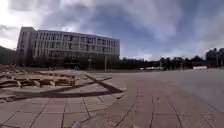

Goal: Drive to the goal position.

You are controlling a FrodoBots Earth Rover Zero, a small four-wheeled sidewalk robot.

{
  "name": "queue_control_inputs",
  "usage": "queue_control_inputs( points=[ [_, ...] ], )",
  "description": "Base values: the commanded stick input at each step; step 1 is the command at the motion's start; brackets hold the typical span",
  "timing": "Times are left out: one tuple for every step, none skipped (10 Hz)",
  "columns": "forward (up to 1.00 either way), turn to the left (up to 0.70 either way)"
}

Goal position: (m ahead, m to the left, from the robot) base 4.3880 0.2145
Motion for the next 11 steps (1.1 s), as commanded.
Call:
queue_control_inputs(
  points=[
    [1.0,-0.16],
    [1.0,-0.04],
    [1.0,0.0],
    [1.0,0.0],
    [1.0,0.0],
    [1.0,0.0],
    [1.0,0.0],
    [1.0,0.0],
    [1.0,0.0],
    [1.0,0.0],
    [1.0,0.0]
  ],
)
